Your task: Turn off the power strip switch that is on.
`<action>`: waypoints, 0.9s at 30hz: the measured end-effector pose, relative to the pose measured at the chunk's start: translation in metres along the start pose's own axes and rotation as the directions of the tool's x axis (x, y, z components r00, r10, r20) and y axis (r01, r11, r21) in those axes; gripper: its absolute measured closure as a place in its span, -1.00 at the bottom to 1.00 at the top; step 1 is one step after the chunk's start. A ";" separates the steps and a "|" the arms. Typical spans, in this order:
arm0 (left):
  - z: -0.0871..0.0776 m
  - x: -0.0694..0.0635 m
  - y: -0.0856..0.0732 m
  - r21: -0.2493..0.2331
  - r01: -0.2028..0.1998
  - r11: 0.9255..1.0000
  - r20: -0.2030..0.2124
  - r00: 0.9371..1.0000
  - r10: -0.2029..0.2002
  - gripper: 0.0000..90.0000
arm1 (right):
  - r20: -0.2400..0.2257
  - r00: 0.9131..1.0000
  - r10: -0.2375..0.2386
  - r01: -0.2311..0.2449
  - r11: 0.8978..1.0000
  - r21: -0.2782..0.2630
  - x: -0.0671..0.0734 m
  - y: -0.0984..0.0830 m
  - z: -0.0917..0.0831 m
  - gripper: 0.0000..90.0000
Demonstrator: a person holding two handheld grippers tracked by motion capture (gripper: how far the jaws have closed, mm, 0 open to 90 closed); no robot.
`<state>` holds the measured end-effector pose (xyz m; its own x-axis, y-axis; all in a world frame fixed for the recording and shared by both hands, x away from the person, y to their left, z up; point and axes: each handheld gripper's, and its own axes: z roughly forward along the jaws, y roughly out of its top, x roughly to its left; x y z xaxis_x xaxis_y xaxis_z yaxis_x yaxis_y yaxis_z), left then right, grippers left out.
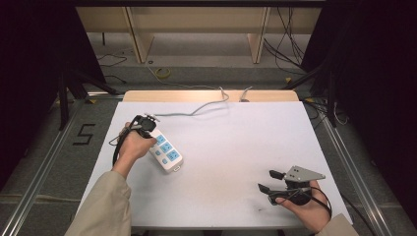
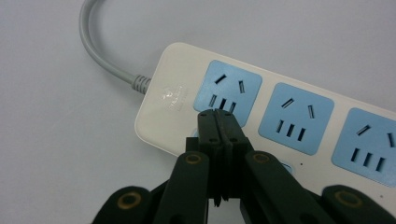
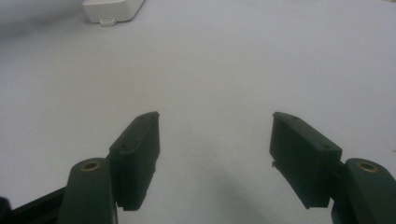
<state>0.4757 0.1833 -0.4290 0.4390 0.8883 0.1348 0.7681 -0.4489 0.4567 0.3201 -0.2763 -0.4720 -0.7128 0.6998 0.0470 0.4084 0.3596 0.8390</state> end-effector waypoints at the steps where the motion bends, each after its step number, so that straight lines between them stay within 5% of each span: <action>1: -0.001 0.000 -0.001 -0.003 0.004 1.000 0.002 1.000 -0.004 0.88 | 0.000 1.000 0.001 -0.001 1.000 0.000 0.000 0.000 0.000 -0.24; 13: -0.017 -0.005 -0.011 -0.106 0.015 0.994 0.010 1.000 -0.014 0.60 | 0.001 1.000 0.005 -0.005 1.000 0.002 0.001 0.000 0.000 -0.24; 21: -0.024 -0.006 -0.016 -0.185 0.086 0.979 0.025 0.996 -0.083 0.06 | 0.000 1.000 0.005 -0.005 1.000 0.003 0.001 0.000 0.001 -0.24; 27: -0.027 -0.012 -0.026 -0.235 0.087 0.968 0.068 0.995 -0.073 -0.11 | 0.000 1.000 0.004 -0.004 1.000 0.007 0.000 0.000 0.001 -0.24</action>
<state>0.4374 0.1872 -0.4186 0.4127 0.9100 0.0413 0.6718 -0.3346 0.6608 0.3202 -0.2755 -0.4725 -0.7111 0.7012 0.0505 0.4153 0.3611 0.8349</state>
